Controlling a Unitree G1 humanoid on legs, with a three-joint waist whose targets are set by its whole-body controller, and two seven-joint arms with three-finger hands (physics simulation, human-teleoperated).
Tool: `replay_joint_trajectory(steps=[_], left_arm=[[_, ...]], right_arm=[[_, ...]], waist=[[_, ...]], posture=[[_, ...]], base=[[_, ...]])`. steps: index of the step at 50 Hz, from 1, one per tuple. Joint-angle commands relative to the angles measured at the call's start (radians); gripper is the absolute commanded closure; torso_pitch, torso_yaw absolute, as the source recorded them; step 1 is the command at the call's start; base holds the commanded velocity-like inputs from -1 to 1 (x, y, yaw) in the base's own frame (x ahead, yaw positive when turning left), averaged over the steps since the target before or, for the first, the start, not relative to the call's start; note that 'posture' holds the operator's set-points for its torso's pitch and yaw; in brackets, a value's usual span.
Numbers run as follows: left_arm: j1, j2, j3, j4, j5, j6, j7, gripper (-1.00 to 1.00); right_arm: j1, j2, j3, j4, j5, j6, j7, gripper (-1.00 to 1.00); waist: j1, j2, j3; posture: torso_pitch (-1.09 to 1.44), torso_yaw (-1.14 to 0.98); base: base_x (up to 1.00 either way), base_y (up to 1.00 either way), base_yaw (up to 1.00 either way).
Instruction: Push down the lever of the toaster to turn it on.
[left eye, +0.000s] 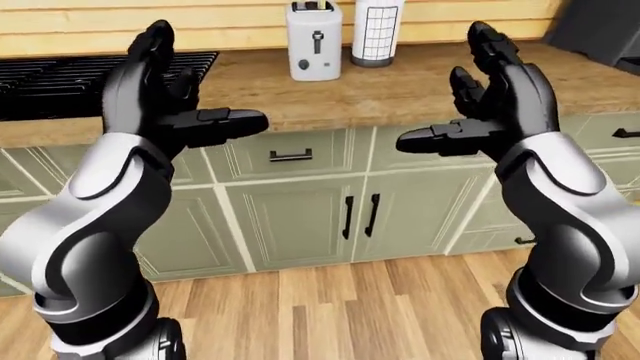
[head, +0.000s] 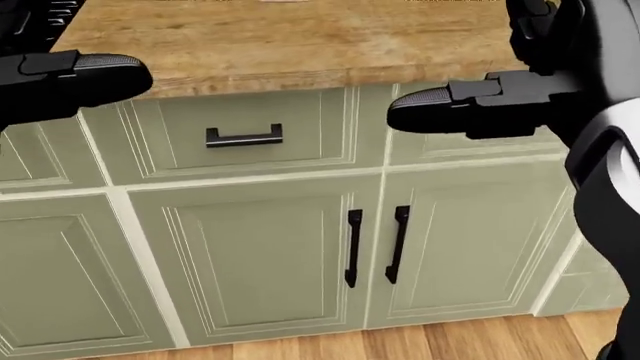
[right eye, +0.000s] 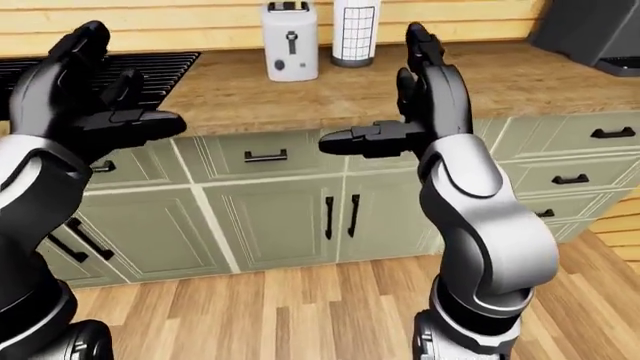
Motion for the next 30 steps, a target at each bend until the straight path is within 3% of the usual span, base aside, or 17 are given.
replay_joint_trajectory(steps=[1,2,3,4,6,10,12,14,15,16,19,24,26,27,28,29,30], left_arm=[[-0.021,0.005,0.002,-0.015,-0.003,-0.021,-0.003,-1.0],[-0.021,0.005,0.003,-0.015,-0.004,-0.021,-0.003,-1.0],[-0.022,0.005,0.004,-0.015,-0.005,-0.02,-0.001,-1.0],[-0.021,0.005,0.004,-0.017,-0.006,-0.019,-0.001,-1.0],[-0.02,0.006,0.004,-0.017,-0.006,-0.019,0.0,-1.0],[-0.018,0.006,0.002,-0.016,-0.005,-0.022,-0.001,-1.0],[-0.019,0.006,0.002,-0.016,-0.006,-0.021,-0.001,-1.0],[-0.02,0.007,0.003,-0.014,-0.006,-0.022,-0.001,-1.0],[-0.019,0.007,0.002,-0.012,-0.005,-0.023,-0.002,-1.0],[-0.021,0.006,0.003,-0.013,-0.006,-0.022,0.0,-1.0],[-0.017,0.007,0.002,-0.012,-0.005,-0.026,-0.002,-1.0],[-0.018,0.006,0.002,-0.013,-0.005,-0.024,-0.001,-1.0],[-0.017,0.005,0.001,-0.014,-0.005,-0.024,-0.001,-1.0],[-0.018,0.005,0.001,-0.015,-0.006,-0.022,-0.001,-1.0],[-0.018,0.005,0.002,-0.015,-0.006,-0.022,0.0,-1.0],[-0.018,0.006,0.001,-0.014,-0.005,-0.024,-0.002,-1.0],[-0.018,0.006,0.001,-0.015,-0.006,-0.023,-0.001,-1.0]], right_arm=[[-0.019,-0.008,-0.01,-0.012,-0.005,-0.02,-0.004,-1.0],[-0.017,-0.008,-0.01,-0.011,-0.005,-0.024,-0.003,-1.0],[-0.015,-0.008,-0.008,-0.01,-0.005,-0.026,-0.003,-1.0],[-0.015,-0.008,-0.008,-0.012,-0.005,-0.025,-0.003,-1.0],[-0.016,-0.008,-0.008,-0.011,-0.005,-0.025,-0.003,-1.0],[-0.017,-0.009,-0.011,-0.013,-0.004,-0.022,-0.002,-1.0],[-0.016,-0.01,-0.01,-0.011,-0.004,-0.026,-0.002,-1.0],[-0.012,-0.009,-0.007,-0.007,-0.006,-0.033,0.0,-1.0],[-0.012,-0.009,-0.007,-0.006,-0.006,-0.034,0.0,-1.0],[-0.012,-0.009,-0.008,-0.007,-0.005,-0.032,0.0,-1.0],[-0.014,-0.009,-0.008,-0.011,-0.004,-0.026,-0.001,-1.0],[-0.01,-0.009,-0.008,-0.008,-0.005,-0.031,0.001,-1.0],[-0.009,-0.009,-0.007,-0.009,-0.006,-0.032,0.001,-1.0],[-0.01,-0.009,-0.008,-0.009,-0.006,-0.031,0.001,-1.0],[-0.011,-0.009,-0.008,-0.009,-0.006,-0.03,0.0,-1.0],[-0.012,-0.009,-0.009,-0.01,-0.006,-0.029,0.001,-1.0],[-0.013,-0.009,-0.01,-0.011,-0.005,-0.027,0.0,-1.0]], waist=[[-0.002,-0.031,-0.029],[-0.011,0.02,-0.014],[-0.006,-0.004,-0.012],[-0.013,0.0,-0.013],[-0.015,0.014,-0.016],[-0.021,0.055,0.001],[-0.028,0.089,-0.001],[-0.033,0.152,-0.023],[-0.022,0.116,-0.012],[-0.027,0.134,-0.011],[-0.018,0.115,-0.018],[-0.008,0.066,-0.007],[-0.003,0.032,-0.011],[-0.001,0.003,-0.019],[0.005,-0.005,-0.03],[-0.009,0.013,-0.017],[-0.005,-0.003,-0.011]], posture=[[0.0,0.0],[0.0,0.0],[0.0,0.0],[0.0,0.0],[0.0,0.0],[0.0,0.0],[0.0,0.0],[0.0,0.0],[0.0,0.0],[0.0,0.0],[0.0,0.0],[0.0,0.0],[0.0,0.0],[0.0,0.0],[0.0,0.0],[0.0,0.0],[0.0,0.0]], base=[[0.21,0.0,0.0],[0.21,0.0,0.0],[0.22,0.0,0.0],[0.21,0.0,0.0],[0.21,0.0,0.0],[0.21,0.0,0.0],[0.21,0.0,0.0],[0.22,0.0,0.0],[0.2,0.0,0.0],[0.22,0.0,0.0],[0.22,0.0,0.0],[0.22,0.0,0.0],[0.21,0.0,0.0],[0.22,0.0,0.0],[0.23,0.0,0.0],[0.22,0.0,0.0],[0.23,0.0,0.0]])
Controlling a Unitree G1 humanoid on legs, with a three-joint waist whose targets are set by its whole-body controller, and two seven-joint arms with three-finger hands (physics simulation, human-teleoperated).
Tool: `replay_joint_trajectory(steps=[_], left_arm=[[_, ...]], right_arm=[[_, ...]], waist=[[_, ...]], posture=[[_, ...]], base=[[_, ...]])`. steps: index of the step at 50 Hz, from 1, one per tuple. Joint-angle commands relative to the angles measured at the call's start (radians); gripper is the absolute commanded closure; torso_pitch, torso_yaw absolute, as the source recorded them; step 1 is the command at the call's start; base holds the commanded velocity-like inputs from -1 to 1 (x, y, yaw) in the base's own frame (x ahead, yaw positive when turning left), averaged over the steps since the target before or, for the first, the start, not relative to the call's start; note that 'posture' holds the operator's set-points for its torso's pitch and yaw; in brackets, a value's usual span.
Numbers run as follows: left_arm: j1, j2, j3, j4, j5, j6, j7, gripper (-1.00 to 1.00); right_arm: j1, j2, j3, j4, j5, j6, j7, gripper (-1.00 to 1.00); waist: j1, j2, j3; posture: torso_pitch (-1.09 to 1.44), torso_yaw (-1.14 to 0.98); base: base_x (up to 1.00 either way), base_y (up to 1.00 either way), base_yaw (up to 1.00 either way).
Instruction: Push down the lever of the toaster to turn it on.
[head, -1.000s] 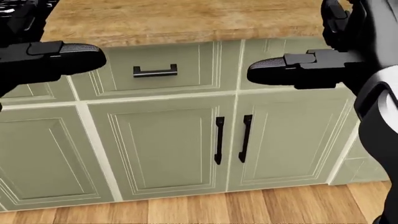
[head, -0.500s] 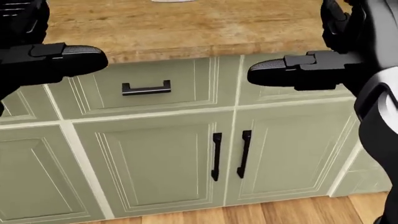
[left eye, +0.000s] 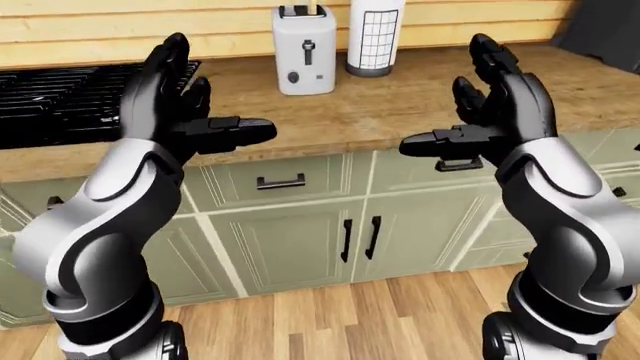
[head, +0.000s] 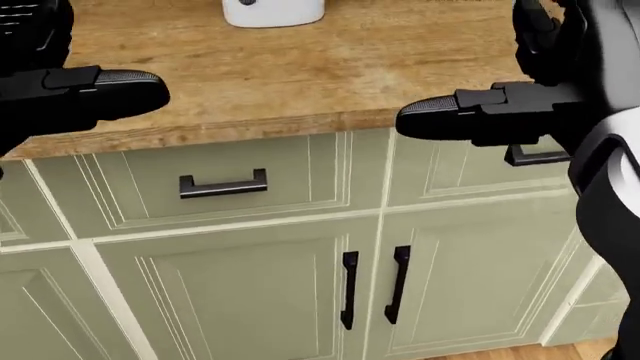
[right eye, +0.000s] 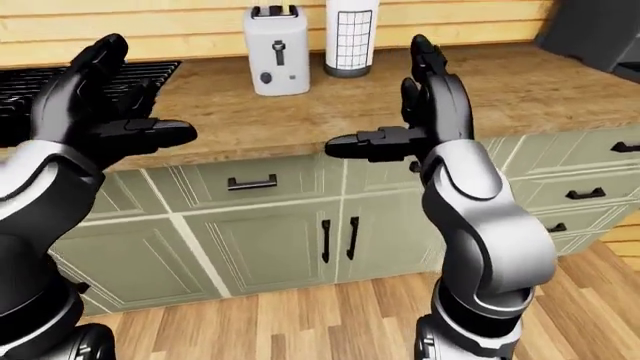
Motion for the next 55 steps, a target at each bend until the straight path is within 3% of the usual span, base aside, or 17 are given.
replay_joint_trajectory(steps=[1,8,11,12,14,16,22,24,25,27,30,31,34,44,47,50,55], left_arm=[[-0.035,0.019,0.024,-0.023,0.004,-0.029,0.0,-1.0],[-0.039,0.018,0.026,-0.027,0.001,-0.021,0.004,-1.0],[-0.036,0.018,0.024,-0.027,0.002,-0.025,0.003,-1.0],[-0.037,0.019,0.026,-0.028,0.0,-0.022,0.004,-1.0],[-0.036,0.02,0.026,-0.026,0.001,-0.026,0.002,-1.0],[-0.036,0.02,0.026,-0.027,0.001,-0.025,0.003,-1.0],[-0.037,0.021,0.025,-0.026,0.002,-0.027,0.003,-1.0],[-0.037,0.021,0.026,-0.025,0.002,-0.028,0.002,-1.0],[-0.038,0.021,0.026,-0.025,0.001,-0.027,0.003,-1.0],[-0.038,0.022,0.026,-0.025,0.0,-0.027,0.003,-1.0],[-0.038,0.022,0.026,-0.026,-0.001,-0.026,0.004,-1.0],[-0.04,0.021,0.026,-0.027,-0.002,-0.024,0.006,-1.0],[-0.037,0.021,0.024,-0.025,0.0,-0.028,0.004,-1.0],[-0.037,0.019,0.023,-0.023,0.002,-0.028,0.003,-1.0],[-0.035,0.018,0.022,-0.022,0.004,-0.031,0.002,-1.0],[-0.034,0.017,0.023,-0.025,0.004,-0.028,0.003,-1.0],[-0.036,0.017,0.024,-0.029,0.001,-0.024,0.005,-1.0]], right_arm=[[-0.043,-0.006,0.001,-0.029,0.002,-0.023,-0.001,-1.0],[-0.042,-0.007,0.0,-0.029,0.003,-0.023,-0.001,-1.0],[-0.042,-0.007,0.0,-0.031,0.003,-0.021,-0.001,-1.0],[-0.044,-0.008,0.001,-0.033,0.002,-0.017,-0.003,-1.0],[-0.041,-0.008,0.002,-0.032,0.002,-0.021,-0.001,-1.0],[-0.042,-0.007,0.002,-0.035,0.003,-0.015,-0.001,-1.0],[-0.044,-0.004,0.0,-0.037,0.004,-0.019,-0.002,-1.0],[-0.041,-0.004,-0.001,-0.033,0.004,-0.025,-0.001,-1.0],[-0.041,-0.005,0.0,-0.031,0.003,-0.025,-0.002,-1.0],[-0.041,-0.007,0.002,-0.031,0.002,-0.024,-0.003,-1.0],[-0.041,-0.008,0.002,-0.031,0.001,-0.023,-0.003,-1.0],[-0.042,-0.008,0.001,-0.032,0.002,-0.02,-0.003,-1.0],[-0.043,-0.006,-0.004,-0.03,0.004,-0.021,-0.004,-1.0],[-0.038,-0.007,-0.001,-0.024,0.007,-0.032,-0.005,-1.0],[-0.039,-0.006,0.001,-0.026,0.007,-0.028,-0.008,-1.0],[-0.037,-0.006,0.0,-0.025,0.006,-0.031,-0.007,-1.0],[-0.037,-0.006,-0.001,-0.029,0.008,-0.027,-0.008,-1.0]], waist=[[0.006,-0.016,-0.028],[-0.008,0.05,-0.017],[-0.017,0.126,-0.04],[-0.011,0.101,-0.038],[-0.008,0.113,-0.027],[0.008,0.088,-0.035],[0.011,-0.01,-0.015],[0.014,-0.043,-0.036],[0.005,-0.018,-0.016],[0.009,-0.008,-0.016],[0.009,0.046,-0.012],[0.002,0.029,-0.019],[0.001,0.044,-0.053],[-0.004,0.037,-0.043],[-0.008,0.095,-0.037],[-0.003,0.108,-0.037],[-0.001,0.06,-0.031]], posture=[[0.0,0.0],[0.0,0.0],[0.0,0.0],[0.0,0.0],[0.0,0.0],[0.0,0.0],[0.0,0.0],[0.0,0.0],[0.0,0.0],[0.0,0.0],[0.0,0.0],[0.0,0.0],[0.0,0.0],[0.0,0.0],[0.0,0.0],[0.0,0.0],[0.0,0.0]], base=[[0.23,0.0,0.0],[0.22,0.0,0.0],[0.22,0.0,0.0],[0.23,0.0,0.0],[0.22,0.0,0.02],[0.22,0.0,0.37],[0.22,0.0,0.53],[0.13,0.0,0.01],[0.0,0.0,0.0],[0.0,0.0,0.0],[0.0,0.0,0.0],[0.0,0.0,0.0],[0.0,0.02,0.0],[0.0,0.11,0.0],[0.0,0.11,0.0],[0.0,0.22,0.0],[0.0,0.3,0.0]])
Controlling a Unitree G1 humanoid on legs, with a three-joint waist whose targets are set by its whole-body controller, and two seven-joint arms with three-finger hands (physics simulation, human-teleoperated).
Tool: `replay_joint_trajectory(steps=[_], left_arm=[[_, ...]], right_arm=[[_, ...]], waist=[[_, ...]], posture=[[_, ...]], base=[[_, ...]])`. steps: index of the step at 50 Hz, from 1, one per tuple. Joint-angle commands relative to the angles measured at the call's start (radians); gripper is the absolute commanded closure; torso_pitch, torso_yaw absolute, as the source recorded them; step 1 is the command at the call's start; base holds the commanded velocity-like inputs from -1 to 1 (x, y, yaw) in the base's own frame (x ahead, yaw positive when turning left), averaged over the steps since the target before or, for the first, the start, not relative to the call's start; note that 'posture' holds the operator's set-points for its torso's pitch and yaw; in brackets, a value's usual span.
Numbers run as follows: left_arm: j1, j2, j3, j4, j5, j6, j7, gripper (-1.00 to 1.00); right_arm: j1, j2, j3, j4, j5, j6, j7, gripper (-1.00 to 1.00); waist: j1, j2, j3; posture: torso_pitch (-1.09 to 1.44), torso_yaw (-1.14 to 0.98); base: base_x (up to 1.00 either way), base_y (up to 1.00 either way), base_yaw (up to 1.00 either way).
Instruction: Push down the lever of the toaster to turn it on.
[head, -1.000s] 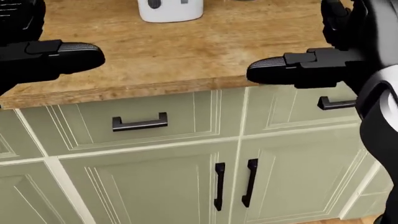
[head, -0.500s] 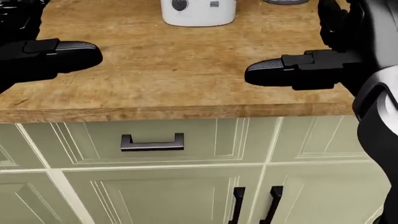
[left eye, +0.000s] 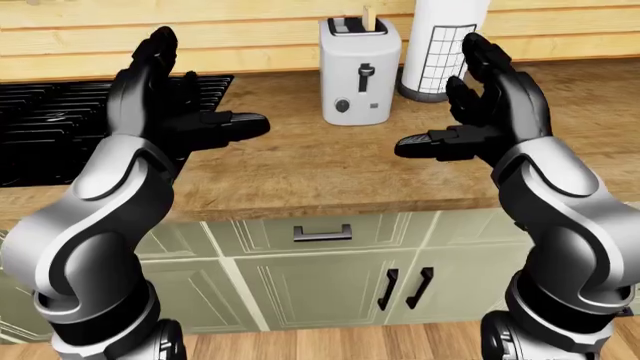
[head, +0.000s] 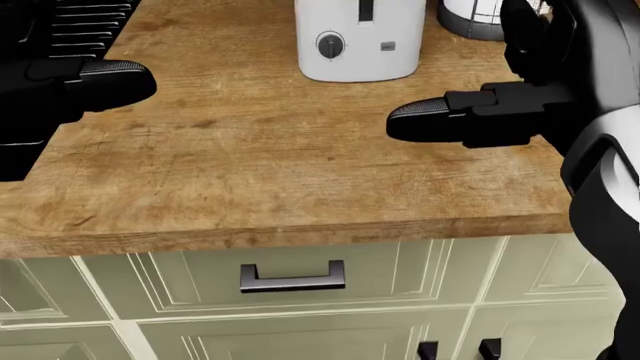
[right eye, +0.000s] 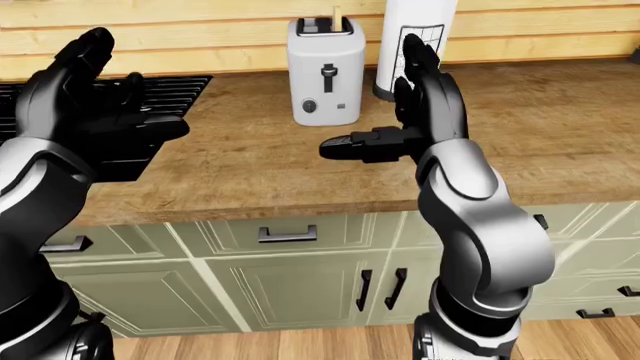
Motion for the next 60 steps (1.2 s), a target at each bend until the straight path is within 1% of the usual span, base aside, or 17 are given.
replay_joint_trajectory(steps=[1,3,5,7,10,15,17,19,23,31,33,35,36,40,45,49,60], left_arm=[[-0.027,0.008,0.006,-0.022,-0.008,-0.028,-0.006,-1.0],[-0.026,0.007,0.003,-0.022,-0.007,-0.029,-0.006,-1.0],[-0.023,0.006,0.002,-0.021,-0.005,-0.031,-0.007,-1.0],[-0.024,0.006,0.002,-0.022,-0.004,-0.031,-0.008,-1.0],[-0.026,0.005,0.001,-0.021,-0.003,-0.03,-0.008,-1.0],[-0.028,0.004,0.001,-0.02,-0.002,-0.029,-0.008,-1.0],[-0.025,0.004,0.0,-0.019,0.0,-0.031,-0.011,-1.0],[-0.026,0.004,0.002,-0.02,0.0,-0.029,-0.011,-1.0],[-0.027,0.004,0.003,-0.021,-0.001,-0.027,-0.01,-1.0],[-0.025,0.003,0.002,-0.022,0.001,-0.028,-0.011,-1.0],[-0.023,0.002,0.0,-0.022,0.002,-0.03,-0.012,-1.0],[-0.025,0.002,0.001,-0.022,0.001,-0.028,-0.011,-1.0],[-0.024,0.002,0.001,-0.022,0.002,-0.029,-0.012,-1.0],[-0.018,0.001,-0.004,-0.016,0.012,-0.04,-0.02,-1.0],[-0.019,-0.003,-0.004,-0.017,0.017,-0.038,-0.022,-1.0],[-0.015,-0.006,-0.008,-0.016,0.024,-0.044,-0.028,-1.0],[-0.02,-0.008,-0.002,-0.022,0.02,-0.035,-0.024,-1.0]], right_arm=[[-0.029,-0.012,-0.013,-0.024,-0.01,-0.034,-0.007,-1.0],[-0.029,-0.011,-0.015,-0.024,-0.009,-0.034,-0.007,-1.0],[-0.027,-0.012,-0.014,-0.022,-0.009,-0.039,-0.006,-1.0],[-0.031,-0.012,-0.013,-0.024,-0.008,-0.035,-0.008,-1.0],[-0.03,-0.013,-0.015,-0.023,-0.007,-0.038,-0.007,-1.0],[-0.029,-0.013,-0.017,-0.021,-0.003,-0.041,-0.006,-1.0],[-0.029,-0.013,-0.016,-0.024,-0.001,-0.038,-0.007,-1.0],[-0.029,-0.013,-0.015,-0.024,-0.001,-0.039,-0.008,-1.0],[-0.027,-0.014,-0.013,-0.025,-0.001,-0.039,-0.009,-1.0],[-0.023,-0.014,-0.011,-0.02,-0.004,-0.05,-0.005,-1.0],[-0.023,-0.012,-0.012,-0.022,-0.003,-0.05,-0.006,-1.0],[-0.022,-0.014,-0.009,-0.014,-0.009,-0.055,-0.007,-1.0],[-0.022,-0.013,-0.009,-0.011,-0.01,-0.057,-0.007,-1.0],[-0.028,-0.012,-0.01,-0.018,-0.009,-0.047,-0.01,-1.0],[-0.023,-0.012,-0.005,-0.013,-0.012,-0.056,-0.004,-1.0],[-0.022,-0.012,-0.007,-0.014,-0.015,-0.056,-0.002,-1.0],[-0.032,-0.015,-0.012,-0.019,-0.017,-0.044,-0.007,-1.0]], waist=[[-0.003,-0.004,-0.014],[-0.005,-0.027,-0.012],[-0.005,-0.075,-0.023],[-0.011,-0.06,-0.025],[-0.007,-0.063,-0.036],[-0.016,0.012,0.003],[-0.022,0.084,-0.015],[-0.021,0.068,0.004],[-0.011,0.033,-0.011],[0.011,-0.016,-0.006],[0.017,-0.041,-0.005],[0.019,-0.091,-0.023],[0.014,-0.06,-0.019],[0.015,-0.062,0.004],[0.0,0.005,0.008],[-0.004,-0.013,-0.016],[0.0,-0.028,-0.017]], posture=[[0.0,0.0],[0.0,0.0],[0.0,0.0],[0.0,0.0],[0.0,0.0],[0.0,0.0],[0.0,0.0],[0.0,0.0],[0.0,0.0],[0.0,0.0],[0.0,0.0],[0.0,0.0],[0.0,0.0],[0.0,0.0],[0.0,0.0],[0.0,0.0],[0.0,0.0]], base=[[0.0,0.3,0.0],[0.0,0.3,0.0],[0.0,0.3,0.0],[0.0,0.25,0.0],[0.0,0.22,0.0],[0.14,0.14,0.0],[0.25,0.14,0.0],[0.25,0.14,0.0],[0.26,0.13,0.0],[0.38,0.01,0.0],[0.34,0.0,0.0],[0.16,0.0,0.0],[0.0,0.0,0.0],[0.0,0.0,0.0],[0.0,0.0,0.0],[0.0,0.0,0.0],[0.0,0.0,0.0]])
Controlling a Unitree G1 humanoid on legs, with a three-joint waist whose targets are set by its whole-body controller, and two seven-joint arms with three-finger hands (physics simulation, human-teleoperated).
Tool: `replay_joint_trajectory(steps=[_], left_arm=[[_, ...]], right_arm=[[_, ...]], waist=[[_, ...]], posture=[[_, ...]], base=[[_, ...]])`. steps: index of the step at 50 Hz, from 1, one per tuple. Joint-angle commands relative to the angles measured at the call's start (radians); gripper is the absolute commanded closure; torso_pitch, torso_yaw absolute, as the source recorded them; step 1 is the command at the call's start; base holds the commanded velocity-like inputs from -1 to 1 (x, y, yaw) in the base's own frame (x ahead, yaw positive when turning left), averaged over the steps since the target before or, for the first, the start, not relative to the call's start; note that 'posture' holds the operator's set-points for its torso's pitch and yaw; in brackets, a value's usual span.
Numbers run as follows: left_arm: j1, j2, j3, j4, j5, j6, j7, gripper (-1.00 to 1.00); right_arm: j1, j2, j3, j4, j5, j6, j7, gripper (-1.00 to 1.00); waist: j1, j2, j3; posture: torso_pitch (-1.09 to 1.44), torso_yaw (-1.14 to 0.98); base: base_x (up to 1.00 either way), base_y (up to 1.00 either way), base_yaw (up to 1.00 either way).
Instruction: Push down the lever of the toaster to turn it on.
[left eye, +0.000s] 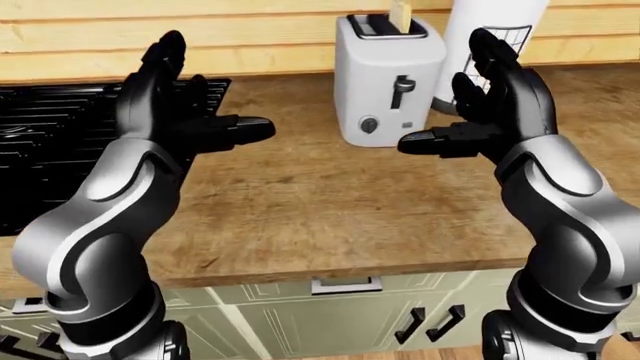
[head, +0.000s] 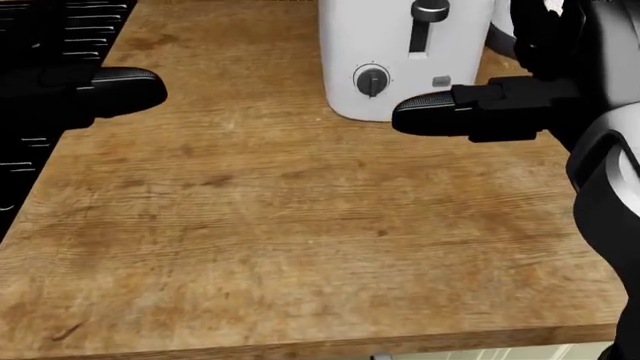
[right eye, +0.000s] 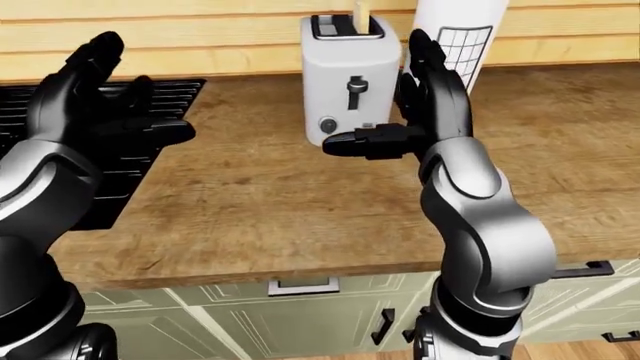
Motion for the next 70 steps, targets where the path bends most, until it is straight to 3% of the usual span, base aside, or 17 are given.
replay_joint_trajectory(steps=[1,10,23,56,63,70], left_arm=[[-0.029,0.01,0.011,-0.024,0.0,-0.029,-0.001,-1.0],[-0.028,0.009,0.011,-0.026,-0.007,-0.035,0.004,-1.0],[-0.027,0.002,0.005,-0.014,-0.001,-0.056,0.002,-1.0],[-0.024,-0.006,0.0,-0.023,-0.024,-0.064,0.006,-1.0],[-0.025,-0.001,-0.005,-0.018,-0.019,-0.073,0.007,-1.0],[-0.035,0.003,0.005,-0.028,-0.031,-0.064,0.013,-1.0]], right_arm=[[-0.029,-0.011,-0.01,-0.025,-0.003,-0.027,-0.002,-1.0],[-0.034,-0.012,-0.013,-0.029,-0.001,-0.02,-0.007,-1.0],[-0.015,-0.01,-0.008,-0.008,-0.011,-0.049,0.001,-1.0],[-0.012,-0.008,-0.009,-0.006,-0.013,-0.054,0.003,-1.0],[-0.011,-0.007,-0.008,-0.003,-0.013,-0.057,0.004,-1.0],[-0.029,0.008,-0.002,0.009,-0.008,-0.058,-0.004,-1.0]], waist=[[0.001,0.001,-0.027],[0.0,0.002,-0.02],[-0.003,0.006,-0.061],[0.02,-0.001,-0.266],[0.024,-0.001,-0.302],[0.025,-0.001,-0.318]], posture=[[0.0,0.0],[0.0,0.0],[-0.08,0.0],[-0.34,0.0],[-0.38,0.0],[-0.38,0.0]], base=[[0.0,0.0,0.0],[0.0,0.0,0.0],[0.0,0.0,0.0],[0.0,0.0,0.0],[0.0,0.0,0.0],[0.0,0.0,0.0]])
